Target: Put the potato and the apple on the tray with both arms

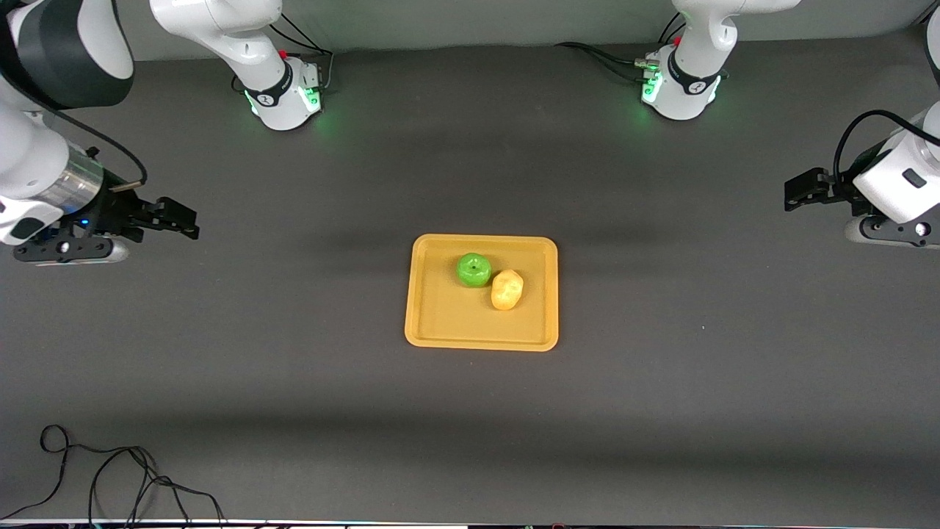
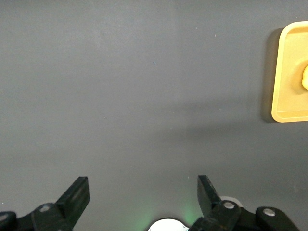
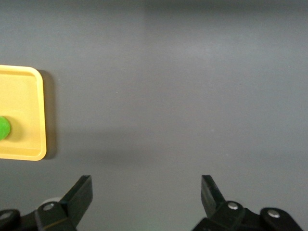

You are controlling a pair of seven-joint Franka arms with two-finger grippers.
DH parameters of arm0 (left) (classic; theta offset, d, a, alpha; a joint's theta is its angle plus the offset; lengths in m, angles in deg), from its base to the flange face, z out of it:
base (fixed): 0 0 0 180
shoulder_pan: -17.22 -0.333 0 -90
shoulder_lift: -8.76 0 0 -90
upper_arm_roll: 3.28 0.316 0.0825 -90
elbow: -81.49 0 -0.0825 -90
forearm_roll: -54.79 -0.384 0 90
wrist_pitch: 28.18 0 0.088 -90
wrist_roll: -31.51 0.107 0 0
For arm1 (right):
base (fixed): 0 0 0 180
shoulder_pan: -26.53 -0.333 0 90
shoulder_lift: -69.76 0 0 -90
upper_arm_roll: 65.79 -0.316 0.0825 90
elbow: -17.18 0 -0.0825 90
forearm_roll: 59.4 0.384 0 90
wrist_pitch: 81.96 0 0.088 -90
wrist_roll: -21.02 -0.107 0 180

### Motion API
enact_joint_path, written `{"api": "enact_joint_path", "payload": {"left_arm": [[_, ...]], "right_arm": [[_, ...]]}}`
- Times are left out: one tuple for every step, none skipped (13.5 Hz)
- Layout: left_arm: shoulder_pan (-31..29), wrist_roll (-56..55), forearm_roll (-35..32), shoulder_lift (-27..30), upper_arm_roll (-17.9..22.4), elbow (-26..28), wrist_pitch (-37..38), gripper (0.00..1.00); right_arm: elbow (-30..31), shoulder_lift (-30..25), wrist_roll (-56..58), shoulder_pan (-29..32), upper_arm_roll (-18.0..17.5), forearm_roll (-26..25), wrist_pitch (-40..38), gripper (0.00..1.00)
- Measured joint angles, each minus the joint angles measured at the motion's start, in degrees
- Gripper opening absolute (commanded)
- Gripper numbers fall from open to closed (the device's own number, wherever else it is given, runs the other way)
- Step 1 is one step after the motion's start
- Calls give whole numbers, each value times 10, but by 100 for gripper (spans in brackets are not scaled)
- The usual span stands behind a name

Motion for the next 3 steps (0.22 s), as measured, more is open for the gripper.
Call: {"api": "enact_joint_path", "payload": {"left_arm": [[0,0,0,0,0,0,0,100],[0,0,0,0,0,0,0,100],[0,0,0,0,0,0,0,100]], "right_arm": [[-1,0,0,17,-13,0,0,100],[-1,0,0,34,-30,0,0,100],[-1,0,0,47,-46,0,-3,100]]}}
